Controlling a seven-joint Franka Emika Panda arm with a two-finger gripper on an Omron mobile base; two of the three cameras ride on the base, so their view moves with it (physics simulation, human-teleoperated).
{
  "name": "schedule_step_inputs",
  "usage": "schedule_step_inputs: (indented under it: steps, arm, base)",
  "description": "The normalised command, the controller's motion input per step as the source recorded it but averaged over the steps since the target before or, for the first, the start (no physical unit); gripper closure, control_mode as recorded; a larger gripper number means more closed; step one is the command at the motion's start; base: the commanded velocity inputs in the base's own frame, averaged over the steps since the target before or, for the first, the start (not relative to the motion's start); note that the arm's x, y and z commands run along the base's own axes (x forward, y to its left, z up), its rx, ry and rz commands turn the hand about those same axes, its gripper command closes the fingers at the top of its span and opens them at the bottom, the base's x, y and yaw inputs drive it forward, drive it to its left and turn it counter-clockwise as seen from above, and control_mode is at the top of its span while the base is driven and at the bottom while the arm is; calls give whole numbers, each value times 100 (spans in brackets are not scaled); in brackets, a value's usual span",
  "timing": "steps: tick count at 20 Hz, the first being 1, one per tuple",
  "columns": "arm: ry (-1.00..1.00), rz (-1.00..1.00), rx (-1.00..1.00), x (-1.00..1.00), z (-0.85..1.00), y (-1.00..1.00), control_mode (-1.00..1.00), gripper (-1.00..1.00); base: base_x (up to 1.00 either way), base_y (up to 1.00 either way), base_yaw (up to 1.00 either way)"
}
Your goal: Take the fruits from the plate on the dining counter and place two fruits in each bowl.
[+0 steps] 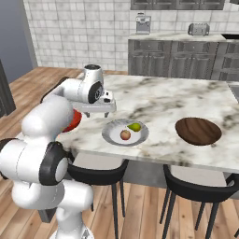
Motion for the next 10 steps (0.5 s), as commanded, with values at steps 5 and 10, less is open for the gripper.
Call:
schedule_step_inputs:
  steps: [5, 10]
  arm:
    - [-1, 6, 0, 6, -10, -68, -100, -100]
    - [0, 2, 0, 14, -26, -43, -100, -100]
  base:
    - [0, 0, 0]
    - [0, 0, 0]
